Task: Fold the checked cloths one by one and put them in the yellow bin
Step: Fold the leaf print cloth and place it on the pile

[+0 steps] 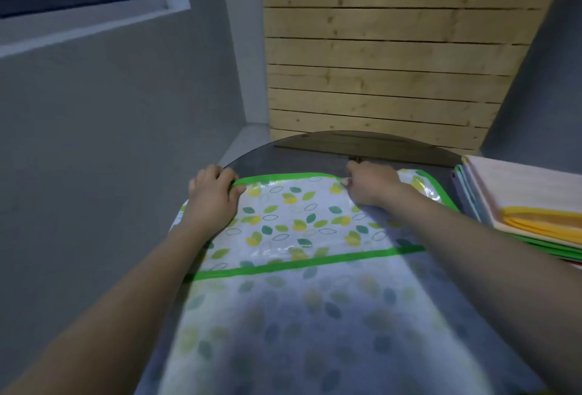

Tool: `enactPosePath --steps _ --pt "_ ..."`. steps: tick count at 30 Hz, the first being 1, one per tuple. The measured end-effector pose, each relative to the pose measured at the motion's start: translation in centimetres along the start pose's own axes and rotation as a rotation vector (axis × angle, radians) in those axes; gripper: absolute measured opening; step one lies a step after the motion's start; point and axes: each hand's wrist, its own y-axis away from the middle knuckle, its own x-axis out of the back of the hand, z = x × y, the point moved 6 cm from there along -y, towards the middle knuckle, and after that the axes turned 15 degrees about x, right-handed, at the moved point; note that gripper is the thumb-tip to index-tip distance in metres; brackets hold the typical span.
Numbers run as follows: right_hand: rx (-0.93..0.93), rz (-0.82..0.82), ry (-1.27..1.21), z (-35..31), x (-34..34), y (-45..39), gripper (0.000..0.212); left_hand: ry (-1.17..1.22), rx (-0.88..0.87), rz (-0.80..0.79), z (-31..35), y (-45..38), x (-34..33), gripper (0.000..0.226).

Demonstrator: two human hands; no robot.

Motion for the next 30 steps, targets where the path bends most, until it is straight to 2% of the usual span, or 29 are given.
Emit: enactPosePath --steps 5,10,16,19,24,27,30 --pt "0.001 0.007 0.023 -1.4 1.4 3.7 0.023 0.003 -0.016 -0.038 0.0 1.5 1.1 0.02" --pt "-0.013 0.165 0.094 -0.2 4.6 9.3 0.029 0.071 -0.093 -0.044 3.4 3.3 3.0 0.027" --pt "-0.09 0.349 0.076 5.7 7.2 17.0 0.018 0.093 -0.161 -0.044 9.6 3.9 3.9 0.026" --pt "-0.14 0.382 0.077 8.5 7.5 18.8 0.018 0.008 -0.242 -0.104 12.9 4.0 2.8 0.026" --pt "-0.12 0.546 0.058 11.2 8.1 18.9 0.014 -0.28 -0.318 -0.117 14.7 1.9 0.9 0.035" --pt "-0.103 0.515 0.012 12.8 6.8 17.9 0.01 -0.376 -0.325 -0.243 14.2 0.1 0.3 0.044" --pt "-0.105 0.479 -0.01 13.7 5.5 17.0 0.015 -0.055 -0.131 -0.439 13.3 -0.9 1.2 0.05"
